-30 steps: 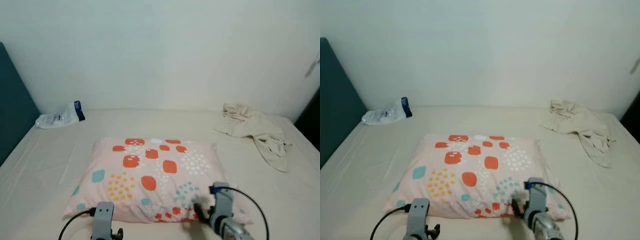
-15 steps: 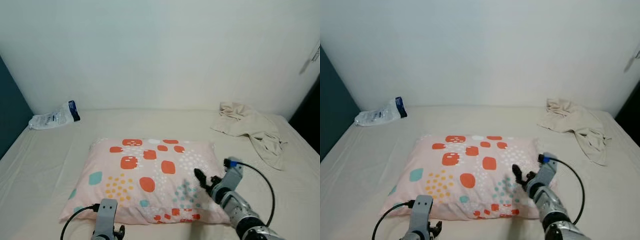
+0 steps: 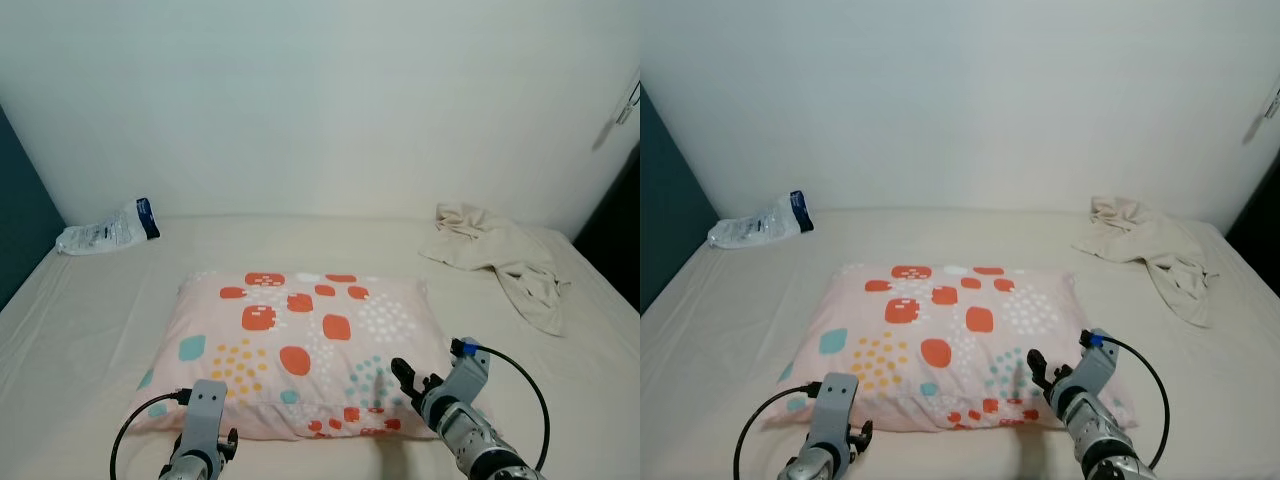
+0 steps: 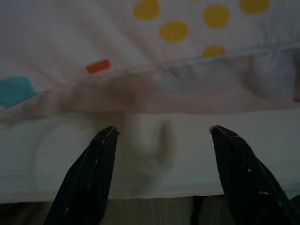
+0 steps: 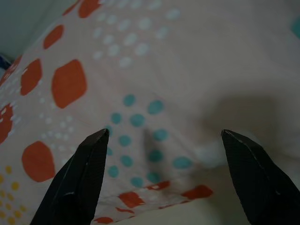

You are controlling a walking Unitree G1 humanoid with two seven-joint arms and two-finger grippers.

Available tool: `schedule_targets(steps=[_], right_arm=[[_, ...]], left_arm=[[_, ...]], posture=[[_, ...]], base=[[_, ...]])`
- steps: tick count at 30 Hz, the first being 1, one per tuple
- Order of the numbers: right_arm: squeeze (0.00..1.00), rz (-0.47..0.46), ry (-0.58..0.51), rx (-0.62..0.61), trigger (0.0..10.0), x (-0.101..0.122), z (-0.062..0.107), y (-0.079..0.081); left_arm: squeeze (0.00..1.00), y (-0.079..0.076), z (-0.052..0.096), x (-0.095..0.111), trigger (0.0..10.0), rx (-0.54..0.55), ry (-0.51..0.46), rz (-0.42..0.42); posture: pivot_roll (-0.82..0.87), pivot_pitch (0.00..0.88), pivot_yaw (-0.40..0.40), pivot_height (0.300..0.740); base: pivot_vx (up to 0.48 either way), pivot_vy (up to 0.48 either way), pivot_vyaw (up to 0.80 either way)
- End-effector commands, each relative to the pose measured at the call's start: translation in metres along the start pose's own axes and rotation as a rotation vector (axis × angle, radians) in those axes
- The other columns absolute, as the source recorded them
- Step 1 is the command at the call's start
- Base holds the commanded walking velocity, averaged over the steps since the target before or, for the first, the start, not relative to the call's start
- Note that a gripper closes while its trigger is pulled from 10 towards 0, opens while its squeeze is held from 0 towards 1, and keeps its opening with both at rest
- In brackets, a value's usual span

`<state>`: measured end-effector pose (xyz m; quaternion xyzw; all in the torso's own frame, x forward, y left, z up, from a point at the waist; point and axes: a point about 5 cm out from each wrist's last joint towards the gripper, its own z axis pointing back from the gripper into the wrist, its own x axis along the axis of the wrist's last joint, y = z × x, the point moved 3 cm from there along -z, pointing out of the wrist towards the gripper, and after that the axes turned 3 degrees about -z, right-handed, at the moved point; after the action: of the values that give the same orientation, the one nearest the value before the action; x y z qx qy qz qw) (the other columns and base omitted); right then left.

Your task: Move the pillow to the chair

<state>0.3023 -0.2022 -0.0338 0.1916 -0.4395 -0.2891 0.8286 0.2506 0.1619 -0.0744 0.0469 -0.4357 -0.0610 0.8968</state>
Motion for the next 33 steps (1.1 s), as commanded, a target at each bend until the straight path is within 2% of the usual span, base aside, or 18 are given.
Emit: schedule_targets(steps=[1,10,17,19,22,25,28,33], right_arm=[[0.00,-0.053,0.012,-0.010,10.0,-0.004,0.002,-0.005],[0.00,-0.122,0.015,-0.004,10.0,-0.008,0.003,-0.007],[0.00,-0.188,-0.030,0.010,10.0,0.000,0.003,-0.005],[0.00,-0.198,-0.045,0.041,10.0,0.005,0.001,-0.001],[0.00,-0.178,-0.049,0.141,10.0,0.010,-0.001,0.015],[0.00,-0.173,-0.046,0.166,10.0,0.010,-0.002,0.019],[0.00,-0.149,-0.033,0.235,10.0,0.007,-0.003,0.031],[0.00,-0.124,-0.027,0.263,10.0,0.004,-0.004,0.038]], left_arm=[[0.00,0.000,0.001,-0.004,10.0,0.002,0.005,-0.010],[0.00,-0.002,0.001,-0.003,10.0,-0.003,0.001,-0.011],[0.00,0.000,0.002,-0.004,10.0,-0.004,-0.002,-0.020],[0.00,0.000,0.002,-0.004,10.0,-0.004,-0.002,-0.023],[0.00,0.002,0.003,-0.006,10.0,-0.003,0.001,-0.028],[0.00,0.003,0.003,-0.006,10.0,-0.002,0.001,-0.029],[0.00,0.004,0.003,-0.007,10.0,0.000,0.003,-0.029],[0.00,0.003,0.003,-0.008,10.0,-0.004,0.006,-0.033]], posture=[[0.00,0.000,-0.024,0.620],[0.01,0.000,-0.024,0.585],[0.02,0.011,-0.010,0.550],[0.02,0.014,-0.005,0.540],[0.03,0.020,-0.002,0.515],[0.03,0.021,-0.001,0.510],[0.03,0.023,0.000,0.500],[0.03,0.026,0.002,0.500]], base=[[0.000,0.000,0.00],[0.000,0.000,0.00],[0.000,0.000,0.00],[0.000,0.000,0.00],[0.000,0.000,0.00],[0.000,0.000,0.00],[0.000,0.000,0.00],[0.000,0.000,0.00]])
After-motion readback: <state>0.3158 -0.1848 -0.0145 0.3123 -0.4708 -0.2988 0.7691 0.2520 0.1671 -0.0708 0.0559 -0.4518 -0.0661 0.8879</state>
